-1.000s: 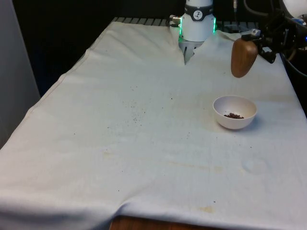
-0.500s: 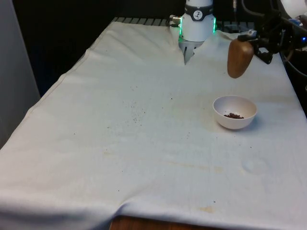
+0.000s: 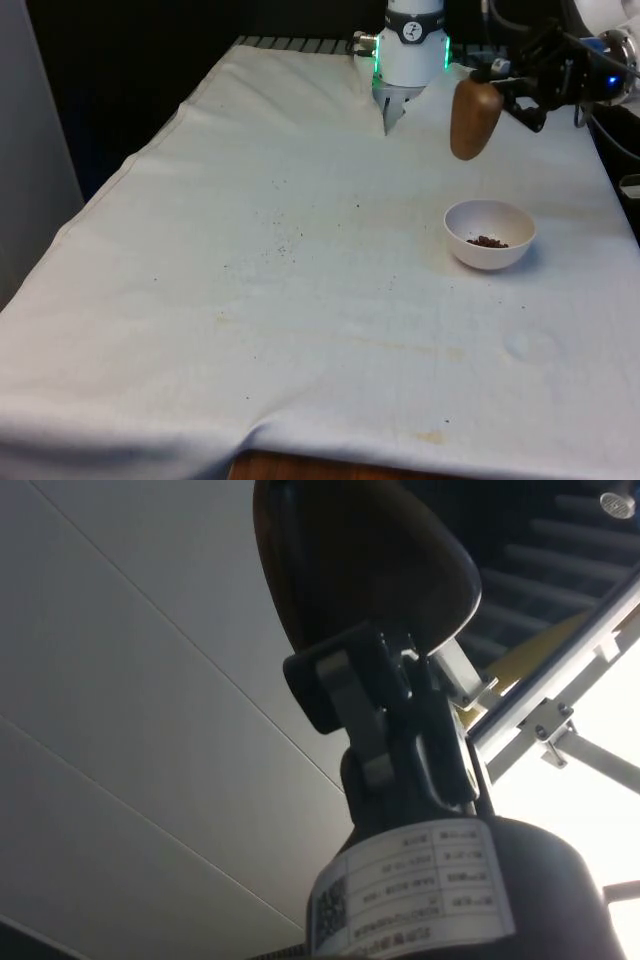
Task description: Pour the coffee beans from the cup into the bowl.
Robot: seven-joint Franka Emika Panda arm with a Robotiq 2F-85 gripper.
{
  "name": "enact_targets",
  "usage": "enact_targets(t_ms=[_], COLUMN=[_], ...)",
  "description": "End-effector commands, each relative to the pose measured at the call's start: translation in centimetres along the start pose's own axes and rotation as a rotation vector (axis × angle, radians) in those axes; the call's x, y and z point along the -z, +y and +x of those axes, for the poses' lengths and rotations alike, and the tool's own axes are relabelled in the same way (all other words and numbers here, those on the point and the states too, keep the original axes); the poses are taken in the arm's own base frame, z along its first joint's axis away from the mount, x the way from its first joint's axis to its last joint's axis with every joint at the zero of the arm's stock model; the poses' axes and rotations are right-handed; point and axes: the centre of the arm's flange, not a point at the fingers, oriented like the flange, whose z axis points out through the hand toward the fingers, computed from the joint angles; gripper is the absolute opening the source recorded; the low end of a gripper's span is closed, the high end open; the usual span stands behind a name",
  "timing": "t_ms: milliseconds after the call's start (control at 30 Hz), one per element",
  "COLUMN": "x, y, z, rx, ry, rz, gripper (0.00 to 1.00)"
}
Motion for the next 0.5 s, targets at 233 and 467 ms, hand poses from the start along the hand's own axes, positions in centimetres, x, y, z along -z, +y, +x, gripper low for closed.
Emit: enact_targets(t_ms=[233,467], x=[-1.6,-2.7], y=[0.3,0.7], z=[-0.5,-0.8], rx=[0.006,0.005], ry=[-0.022,-0.036], rz=[0.013,0.008], gripper=[0.00,0.00])
